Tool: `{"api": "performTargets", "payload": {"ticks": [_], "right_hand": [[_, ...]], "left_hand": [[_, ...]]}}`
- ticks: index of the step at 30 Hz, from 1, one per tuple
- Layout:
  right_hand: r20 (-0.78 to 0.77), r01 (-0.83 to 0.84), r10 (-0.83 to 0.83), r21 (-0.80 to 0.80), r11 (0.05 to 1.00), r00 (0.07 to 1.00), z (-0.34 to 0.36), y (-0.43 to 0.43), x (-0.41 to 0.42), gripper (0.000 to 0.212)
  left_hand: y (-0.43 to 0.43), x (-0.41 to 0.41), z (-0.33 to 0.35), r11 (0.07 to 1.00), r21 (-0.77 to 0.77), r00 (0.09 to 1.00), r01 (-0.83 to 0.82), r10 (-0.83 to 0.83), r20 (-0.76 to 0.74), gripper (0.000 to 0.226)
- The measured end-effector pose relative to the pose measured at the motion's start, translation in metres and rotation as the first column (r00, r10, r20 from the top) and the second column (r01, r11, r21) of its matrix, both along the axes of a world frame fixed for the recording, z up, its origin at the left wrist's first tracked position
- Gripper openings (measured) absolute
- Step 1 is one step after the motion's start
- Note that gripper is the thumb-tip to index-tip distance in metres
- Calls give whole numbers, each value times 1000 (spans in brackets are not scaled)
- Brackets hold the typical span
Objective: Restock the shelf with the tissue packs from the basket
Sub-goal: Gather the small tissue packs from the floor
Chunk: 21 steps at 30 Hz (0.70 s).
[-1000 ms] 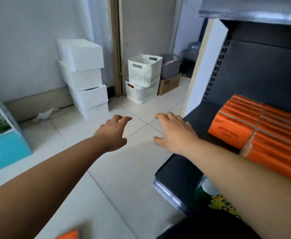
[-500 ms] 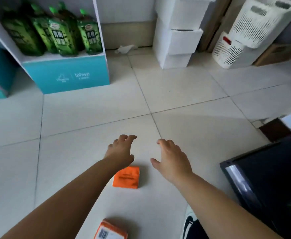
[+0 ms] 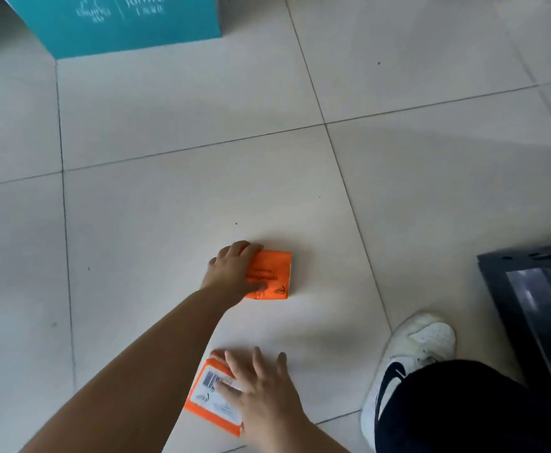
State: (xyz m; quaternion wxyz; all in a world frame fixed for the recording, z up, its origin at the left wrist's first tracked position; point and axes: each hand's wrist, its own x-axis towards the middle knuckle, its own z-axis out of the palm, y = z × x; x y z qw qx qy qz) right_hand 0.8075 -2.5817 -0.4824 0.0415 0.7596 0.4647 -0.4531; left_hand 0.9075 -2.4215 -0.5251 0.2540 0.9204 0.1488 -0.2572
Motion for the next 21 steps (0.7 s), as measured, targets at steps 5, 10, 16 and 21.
{"api": "performTargets", "payload": {"ticks": [5,10,16,21], "right_hand": [[47,-215,226,-170,962,973,-17,-6,-5,76],[164,-24,50,-161,987,985,-17,-26,6,77],[229,532,-509,-47,846,830,-13,-41,19,65],[198,897,-877,-34,440,438,-17,-27,37,70]], "left_hand": [[-1,-8,-8,1000,23,999,-15,14,48,81],[-3,-11,-13,996,24,996,-83,82,39,83],[-3,-10,-18,995,64,996,-83,80,45,85],[-5,-8,-18,991,131,998,3,-11,66,85]]}}
